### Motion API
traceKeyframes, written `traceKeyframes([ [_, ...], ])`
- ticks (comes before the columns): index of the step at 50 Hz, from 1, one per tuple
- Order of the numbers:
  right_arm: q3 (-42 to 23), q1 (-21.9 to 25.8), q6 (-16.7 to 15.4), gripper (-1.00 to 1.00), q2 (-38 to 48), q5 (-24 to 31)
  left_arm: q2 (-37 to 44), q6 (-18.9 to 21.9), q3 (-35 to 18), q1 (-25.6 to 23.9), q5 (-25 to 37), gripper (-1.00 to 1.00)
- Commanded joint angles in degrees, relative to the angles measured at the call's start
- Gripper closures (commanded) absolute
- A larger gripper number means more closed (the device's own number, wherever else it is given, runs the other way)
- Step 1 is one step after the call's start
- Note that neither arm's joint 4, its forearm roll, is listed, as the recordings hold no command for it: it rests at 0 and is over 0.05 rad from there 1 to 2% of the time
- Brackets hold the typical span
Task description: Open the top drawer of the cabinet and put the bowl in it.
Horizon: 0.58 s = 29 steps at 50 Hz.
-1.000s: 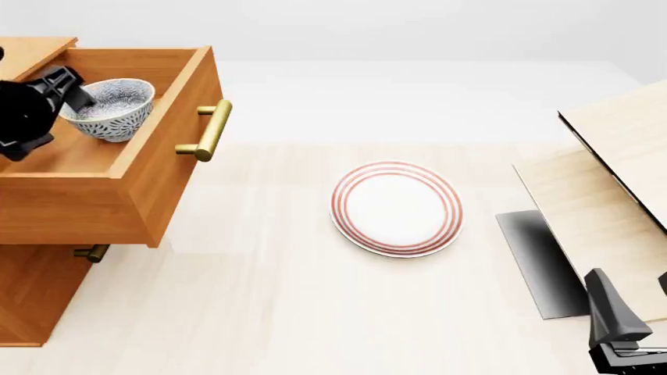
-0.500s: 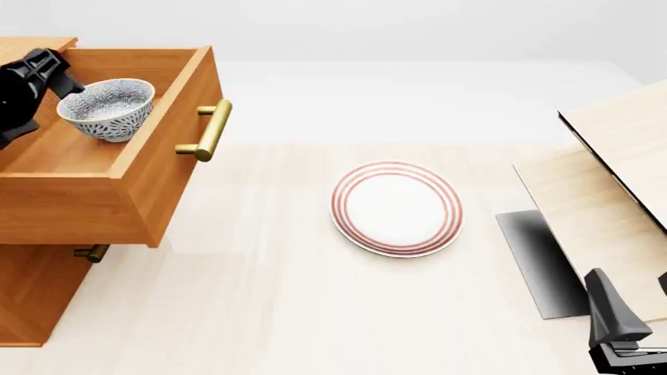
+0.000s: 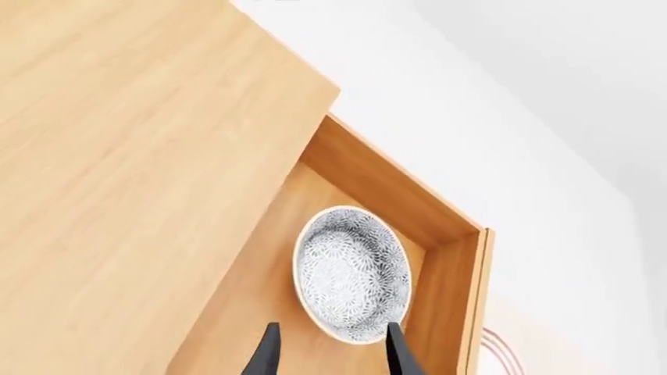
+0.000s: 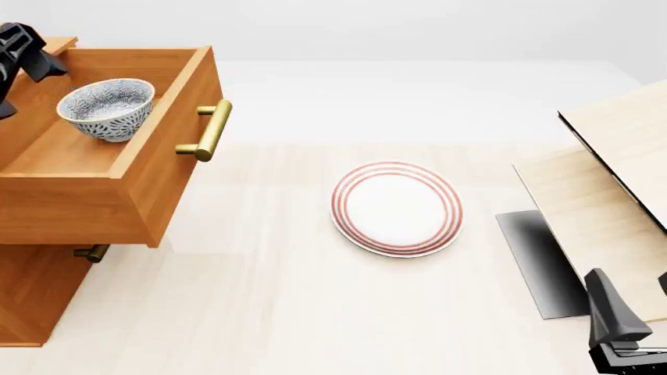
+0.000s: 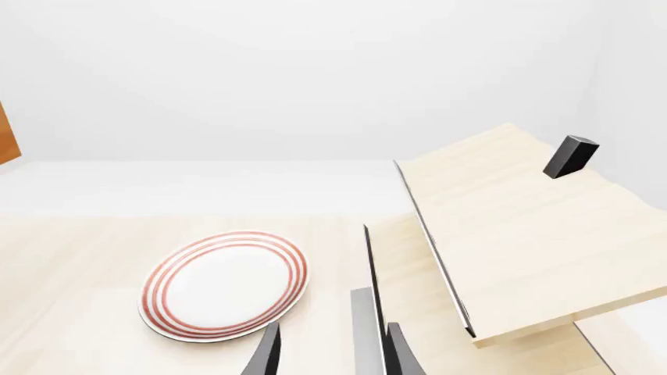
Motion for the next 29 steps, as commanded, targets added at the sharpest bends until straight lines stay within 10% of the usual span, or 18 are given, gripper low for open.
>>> traceKeyframes([
  [1,0.04,0.01,-0.01,-1.0,-0.03,0.0,-2.88,0.23,-1.7,-2.51,3.38,-1.0],
  [29,0.04,0.01,0.0,-1.0,-0.04,-0.01,-9.48,6.01,-5.9,-7.35,12.93,-1.0],
])
